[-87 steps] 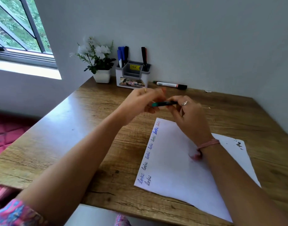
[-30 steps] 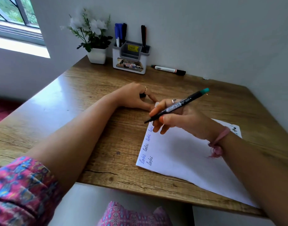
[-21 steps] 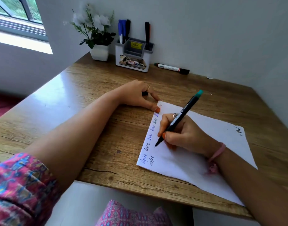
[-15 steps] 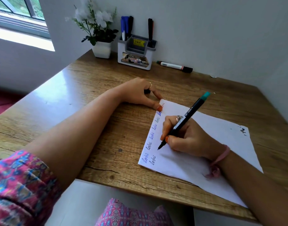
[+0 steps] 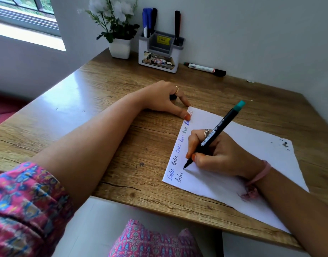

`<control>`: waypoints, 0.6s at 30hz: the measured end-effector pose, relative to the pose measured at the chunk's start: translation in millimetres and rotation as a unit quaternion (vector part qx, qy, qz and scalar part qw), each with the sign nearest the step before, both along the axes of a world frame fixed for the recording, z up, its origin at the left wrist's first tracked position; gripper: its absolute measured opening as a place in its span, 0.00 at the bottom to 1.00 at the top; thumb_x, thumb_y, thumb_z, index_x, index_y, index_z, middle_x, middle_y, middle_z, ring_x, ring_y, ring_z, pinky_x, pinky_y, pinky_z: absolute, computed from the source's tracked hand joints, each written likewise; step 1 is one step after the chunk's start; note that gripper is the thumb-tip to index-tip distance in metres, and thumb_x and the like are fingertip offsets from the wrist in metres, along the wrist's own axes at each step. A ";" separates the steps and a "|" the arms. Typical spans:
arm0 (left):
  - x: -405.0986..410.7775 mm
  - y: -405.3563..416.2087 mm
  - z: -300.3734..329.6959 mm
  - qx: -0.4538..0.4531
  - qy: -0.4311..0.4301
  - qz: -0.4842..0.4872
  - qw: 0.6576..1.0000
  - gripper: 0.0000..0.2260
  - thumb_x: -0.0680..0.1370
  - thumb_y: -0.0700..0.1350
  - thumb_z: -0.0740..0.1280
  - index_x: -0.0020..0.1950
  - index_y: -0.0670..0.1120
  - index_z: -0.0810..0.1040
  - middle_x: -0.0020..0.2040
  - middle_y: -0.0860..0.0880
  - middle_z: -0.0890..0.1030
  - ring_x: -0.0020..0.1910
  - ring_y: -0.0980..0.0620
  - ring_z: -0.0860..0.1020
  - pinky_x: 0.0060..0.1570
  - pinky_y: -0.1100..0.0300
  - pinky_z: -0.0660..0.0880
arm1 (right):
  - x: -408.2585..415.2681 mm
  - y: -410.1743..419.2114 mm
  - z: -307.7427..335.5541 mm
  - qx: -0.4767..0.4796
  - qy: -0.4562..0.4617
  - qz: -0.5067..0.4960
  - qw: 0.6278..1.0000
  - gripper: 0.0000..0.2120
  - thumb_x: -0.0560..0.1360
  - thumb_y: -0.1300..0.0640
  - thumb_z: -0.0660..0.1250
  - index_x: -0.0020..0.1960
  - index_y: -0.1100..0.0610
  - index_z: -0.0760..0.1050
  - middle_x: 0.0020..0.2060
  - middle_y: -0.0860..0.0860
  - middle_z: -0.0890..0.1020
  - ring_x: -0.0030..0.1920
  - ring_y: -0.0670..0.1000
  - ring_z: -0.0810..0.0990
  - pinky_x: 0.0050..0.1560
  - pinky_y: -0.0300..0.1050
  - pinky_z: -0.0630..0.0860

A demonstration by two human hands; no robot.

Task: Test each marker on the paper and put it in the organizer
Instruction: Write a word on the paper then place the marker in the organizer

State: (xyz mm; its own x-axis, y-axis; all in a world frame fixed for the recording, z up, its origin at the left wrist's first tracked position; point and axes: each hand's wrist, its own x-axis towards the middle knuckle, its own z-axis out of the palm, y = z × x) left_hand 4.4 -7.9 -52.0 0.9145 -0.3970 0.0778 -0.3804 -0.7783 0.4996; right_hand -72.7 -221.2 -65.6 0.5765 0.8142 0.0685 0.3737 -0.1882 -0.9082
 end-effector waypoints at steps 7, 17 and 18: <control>0.5 -0.6 1.2 0.000 0.010 -0.008 1.000 0.20 0.67 0.61 0.72 0.57 0.57 0.80 0.29 0.58 0.68 0.29 0.58 0.67 0.33 0.62 0.62 | 0.0 1.4 0.0 0.007 0.020 -0.003 1.000 0.04 0.67 0.66 0.64 0.40 0.60 0.76 0.28 0.44 0.78 0.29 0.40 0.71 0.32 0.31 0.67; 2.6 0.9 -0.7 -0.002 0.009 -0.006 1.000 0.21 0.66 0.63 0.71 0.56 0.58 0.80 0.27 0.58 0.69 0.27 0.62 0.69 0.32 0.63 0.62 | -0.4 1.3 3.8 0.001 0.015 -0.007 1.000 0.04 0.67 0.69 0.62 0.39 0.63 0.74 0.27 0.43 0.77 0.28 0.39 0.72 0.32 0.29 0.67; 2.7 0.7 -0.8 -0.002 0.009 -0.007 1.000 0.21 0.66 0.63 0.71 0.56 0.58 0.80 0.27 0.58 0.69 0.27 0.62 0.69 0.32 0.62 0.62 | -0.4 1.5 3.7 0.001 0.014 -0.010 1.000 0.04 0.66 0.69 0.62 0.39 0.64 0.74 0.27 0.43 0.77 0.28 0.39 0.72 0.32 0.29 0.67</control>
